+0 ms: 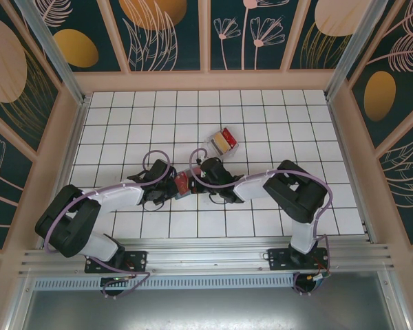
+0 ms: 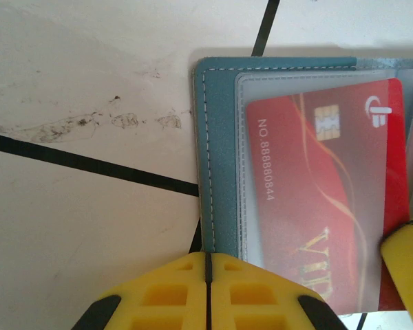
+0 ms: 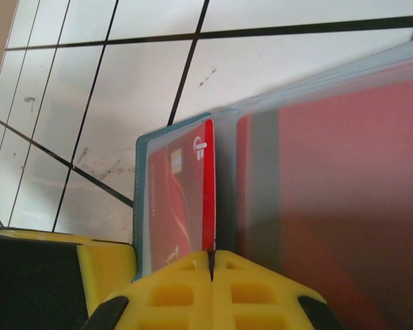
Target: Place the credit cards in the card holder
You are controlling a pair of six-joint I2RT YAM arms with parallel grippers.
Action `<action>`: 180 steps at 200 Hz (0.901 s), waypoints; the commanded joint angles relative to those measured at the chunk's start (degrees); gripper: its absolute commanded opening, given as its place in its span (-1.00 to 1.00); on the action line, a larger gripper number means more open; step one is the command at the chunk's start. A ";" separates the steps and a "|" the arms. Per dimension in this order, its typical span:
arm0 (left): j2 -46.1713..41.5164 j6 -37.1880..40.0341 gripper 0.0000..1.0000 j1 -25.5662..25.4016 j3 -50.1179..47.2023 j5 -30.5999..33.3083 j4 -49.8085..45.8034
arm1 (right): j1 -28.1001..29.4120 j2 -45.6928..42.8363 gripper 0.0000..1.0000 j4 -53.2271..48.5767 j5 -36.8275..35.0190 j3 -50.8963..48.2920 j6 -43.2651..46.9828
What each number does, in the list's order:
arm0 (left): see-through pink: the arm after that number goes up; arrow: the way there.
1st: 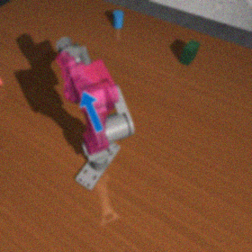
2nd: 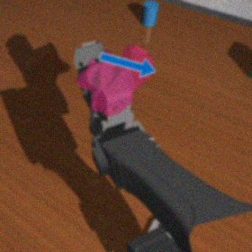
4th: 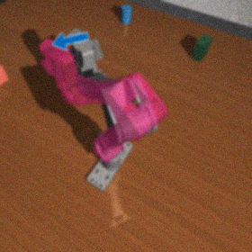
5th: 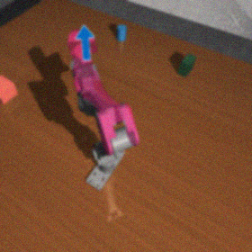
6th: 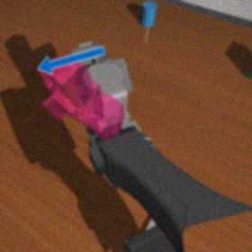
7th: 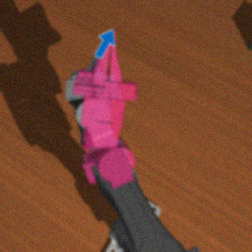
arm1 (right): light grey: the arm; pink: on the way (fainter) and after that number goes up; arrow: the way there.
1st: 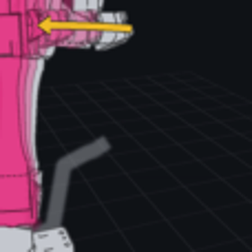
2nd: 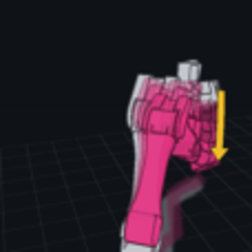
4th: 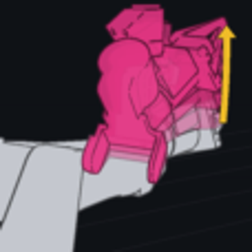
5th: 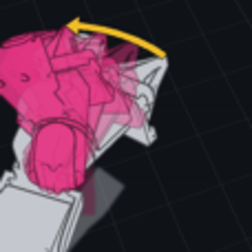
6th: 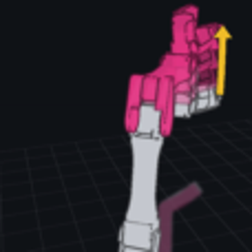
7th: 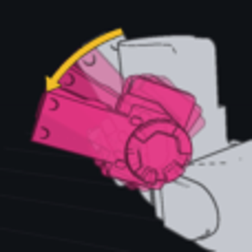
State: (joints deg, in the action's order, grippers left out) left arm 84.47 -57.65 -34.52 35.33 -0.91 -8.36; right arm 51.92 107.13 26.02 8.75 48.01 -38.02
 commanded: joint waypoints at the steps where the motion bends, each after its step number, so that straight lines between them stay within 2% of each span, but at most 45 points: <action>1: 2.13 0.78 -0.83 -0.17 -1.40 0.91 0.70 | 1.43 1.40 -0.92 -4.82 1.00 0.55 1.96; 55: 1.49 0.61 -0.83 -0.15 -1.84 1.08 0.78 | 1.16 -3.10 -0.64 -8.56 -0.95 1.33 3.38; 97: 1.10 0.69 -0.83 -0.16 -2.09 1.07 0.62 | 0.82 -5.98 -0.57 -12.13 -1.89 2.99 5.18; 140: -0.34 0.69 -0.85 -0.16 -2.11 1.85 -0.15 | -1.53 -8.45 -0.57 -14.67 -2.22 3.92 6.82; 180: -0.52 0.78 -0.88 -0.15 -1.42 1.37 -0.36 | -3.75 -4.57 -0.63 -14.51 3.29 6.50 6.12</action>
State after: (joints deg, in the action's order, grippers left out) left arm 84.05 -57.65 -34.52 34.59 -0.73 -6.61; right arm 49.01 100.77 12.53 8.82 51.64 -32.86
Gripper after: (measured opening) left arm 0.069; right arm 0.186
